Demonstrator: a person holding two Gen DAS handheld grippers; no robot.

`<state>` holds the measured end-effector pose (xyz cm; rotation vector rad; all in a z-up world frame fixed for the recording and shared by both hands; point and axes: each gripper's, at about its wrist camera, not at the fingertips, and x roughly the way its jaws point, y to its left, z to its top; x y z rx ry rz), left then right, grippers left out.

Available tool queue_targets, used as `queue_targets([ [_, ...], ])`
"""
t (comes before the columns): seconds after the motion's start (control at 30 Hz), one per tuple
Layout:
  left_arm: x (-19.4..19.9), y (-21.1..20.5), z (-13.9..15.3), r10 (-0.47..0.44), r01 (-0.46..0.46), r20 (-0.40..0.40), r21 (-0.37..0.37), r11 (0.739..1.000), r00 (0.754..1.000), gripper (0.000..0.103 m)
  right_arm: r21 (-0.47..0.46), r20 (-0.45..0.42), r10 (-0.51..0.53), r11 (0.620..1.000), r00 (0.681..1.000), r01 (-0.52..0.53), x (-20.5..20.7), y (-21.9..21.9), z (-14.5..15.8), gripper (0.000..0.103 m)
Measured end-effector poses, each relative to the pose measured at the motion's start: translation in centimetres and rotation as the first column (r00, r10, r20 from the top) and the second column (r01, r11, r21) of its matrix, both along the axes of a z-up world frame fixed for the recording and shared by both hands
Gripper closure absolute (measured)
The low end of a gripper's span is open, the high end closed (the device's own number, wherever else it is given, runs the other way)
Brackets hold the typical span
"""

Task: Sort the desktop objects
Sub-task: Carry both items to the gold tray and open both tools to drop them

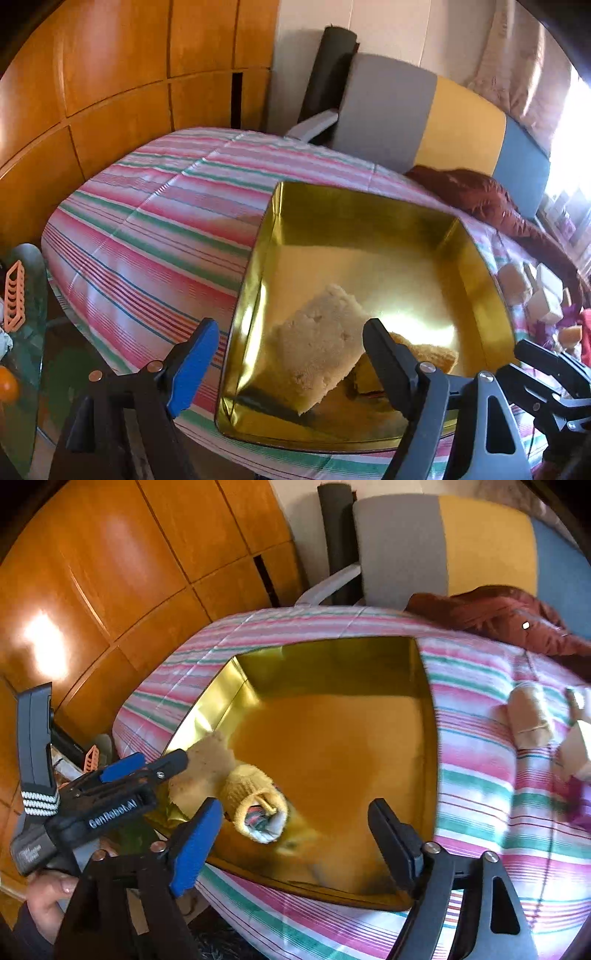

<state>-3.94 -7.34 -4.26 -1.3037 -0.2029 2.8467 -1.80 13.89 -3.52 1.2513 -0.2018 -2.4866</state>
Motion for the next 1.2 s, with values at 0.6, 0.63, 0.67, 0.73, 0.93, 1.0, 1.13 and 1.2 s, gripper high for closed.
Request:
queue_targets([
  [0.6,1.1,7.6,3.4,-0.264,0.270,-0.065,0.112,0.956,0.962,0.023,0.068,-0.099,-0.255,0.963,0.962,0.262,3.8,9.5,1.5,0.013],
  [0.63,1.0,8.5,3.4,-0.288,0.292,-0.055,0.106,0.950,0.956,0.023,0.075,-0.101,-0.273,0.957,0.957,0.281,4.0,10.2,1.5,0.013],
  [0.67,0.9,9.3,3.4,-0.307,0.311,-0.050,0.102,0.945,0.950,0.023,0.078,-0.102,-0.294,0.950,0.950,0.302,4.3,11.1,1.5,0.013],
  [0.73,1.0,11.0,3.3,-0.354,0.357,-0.042,0.112,0.927,0.934,0.023,0.078,-0.096,-0.342,0.934,0.935,0.349,5.0,13.1,1.6,0.013],
  [0.93,1.6,15.8,3.8,-0.482,0.483,-0.041,0.107,0.869,0.875,0.023,0.080,-0.069,-0.523,0.846,0.849,0.528,7.9,20.8,1.9,0.010],
  [1.0,1.8,16.9,3.9,-0.514,0.515,-0.045,0.110,0.850,0.857,0.023,0.096,-0.056,-0.573,0.812,0.817,0.576,9.1,23.6,2.1,0.009],
  [1.13,2.0,19.1,4.2,-0.583,0.584,-0.049,0.139,0.800,0.811,0.023,0.169,-0.010,-0.623,0.770,0.782,0.615,10.9,28.0,2.4,0.001],
  [1.2,2.0,20.4,4.3,-0.629,0.627,-0.039,0.153,0.764,0.777,0.023,0.225,0.026,-0.602,0.781,0.798,0.582,11.2,29.5,2.3,0.000],
])
